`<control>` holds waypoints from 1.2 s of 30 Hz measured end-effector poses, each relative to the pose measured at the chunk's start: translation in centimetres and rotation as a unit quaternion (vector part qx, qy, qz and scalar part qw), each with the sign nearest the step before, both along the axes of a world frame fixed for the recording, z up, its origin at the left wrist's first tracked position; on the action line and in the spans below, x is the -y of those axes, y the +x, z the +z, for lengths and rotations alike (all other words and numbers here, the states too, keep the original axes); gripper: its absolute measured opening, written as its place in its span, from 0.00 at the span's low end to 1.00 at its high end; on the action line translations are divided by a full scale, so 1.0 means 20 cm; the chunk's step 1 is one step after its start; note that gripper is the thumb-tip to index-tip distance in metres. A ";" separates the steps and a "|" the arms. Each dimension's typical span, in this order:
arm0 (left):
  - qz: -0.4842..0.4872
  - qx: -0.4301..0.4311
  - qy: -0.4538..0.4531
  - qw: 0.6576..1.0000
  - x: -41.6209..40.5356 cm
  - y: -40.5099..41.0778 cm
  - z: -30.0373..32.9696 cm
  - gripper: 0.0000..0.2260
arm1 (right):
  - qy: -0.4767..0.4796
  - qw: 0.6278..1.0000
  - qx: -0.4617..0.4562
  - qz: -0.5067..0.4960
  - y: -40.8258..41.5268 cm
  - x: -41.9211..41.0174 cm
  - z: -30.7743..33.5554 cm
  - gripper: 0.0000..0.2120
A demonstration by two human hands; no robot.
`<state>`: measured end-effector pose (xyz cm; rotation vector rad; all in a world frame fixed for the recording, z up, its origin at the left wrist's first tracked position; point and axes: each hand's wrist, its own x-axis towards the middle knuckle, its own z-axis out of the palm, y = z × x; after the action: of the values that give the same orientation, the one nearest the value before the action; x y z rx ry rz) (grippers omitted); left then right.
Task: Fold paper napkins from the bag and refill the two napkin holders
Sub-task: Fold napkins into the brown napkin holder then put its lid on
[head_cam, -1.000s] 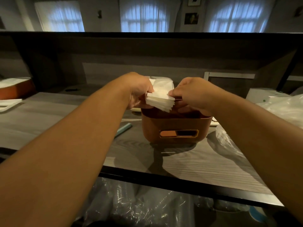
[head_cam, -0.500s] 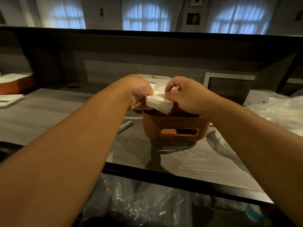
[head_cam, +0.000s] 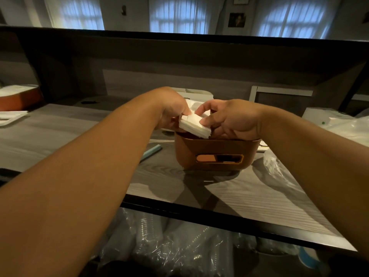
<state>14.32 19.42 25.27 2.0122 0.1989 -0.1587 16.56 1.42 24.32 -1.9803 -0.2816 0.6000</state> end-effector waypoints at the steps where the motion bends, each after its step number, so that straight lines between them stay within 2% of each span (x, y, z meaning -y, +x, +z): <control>1: -0.005 0.017 0.034 0.999 0.00 0.01 0.00 0.14 | 0.010 1.000 -0.004 -0.007 0.01 0.00 -0.01 0.16; 3: -0.013 0.058 0.118 0.991 -0.01 0.03 0.01 0.11 | 0.014 1.000 -0.010 -0.018 0.02 0.00 -0.02 0.15; 6: 0.000 0.132 0.267 0.955 -0.02 0.05 0.01 0.08 | -0.023 1.000 -0.011 -0.006 0.05 0.00 -0.03 0.15; 8: 0.003 0.139 0.311 0.940 -0.02 0.05 0.00 0.08 | -0.056 0.998 -0.013 0.012 0.06 0.00 -0.03 0.16; 11: -0.023 0.093 0.299 0.949 -0.02 0.05 -0.03 0.10 | -0.122 0.992 -0.006 0.042 0.04 -0.03 -0.03 0.16; 13: -0.026 0.089 0.288 0.953 -0.02 0.06 -0.05 0.09 | -0.211 0.975 0.024 0.073 0.04 -0.05 -0.04 0.16; 15: -0.021 0.094 0.283 0.954 -0.02 0.06 -0.07 0.08 | -0.254 0.963 0.030 0.085 0.03 -0.07 -0.06 0.17; 18: -0.017 0.096 0.284 0.954 -0.02 0.07 -0.07 0.10 | -0.292 0.953 0.023 0.078 0.04 -0.08 -0.07 0.16; 21: -0.017 0.109 0.289 0.951 -0.03 0.07 -0.08 0.12 | -0.324 0.945 0.023 0.049 0.03 -0.11 -0.07 0.04; 26: -0.012 0.112 0.305 0.946 -0.03 0.09 -0.10 0.13 | -0.374 0.926 0.026 0.038 0.07 -0.15 -0.09 0.10; 29: -0.017 0.107 0.319 0.941 -0.03 0.09 -0.09 0.14 | -0.422 0.898 0.043 0.121 0.10 -0.15 -0.03 0.13; 31: -0.020 0.113 0.342 0.933 -0.02 0.09 -0.08 0.12 | -0.400 0.906 0.052 0.128 0.11 -0.15 0.01 0.16; 34: -0.021 0.151 0.385 0.910 0.02 0.09 -0.06 0.09 | -0.435 0.885 0.111 0.123 0.11 -0.19 -0.03 0.14; 36: -0.021 0.178 0.388 0.904 0.06 0.08 -0.04 0.09 | -0.435 0.886 0.116 0.109 0.12 -0.20 -0.07 0.10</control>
<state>15.84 18.32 24.53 2.7928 -0.0293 0.3157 18.98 5.39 22.85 -2.9313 -0.4351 0.7037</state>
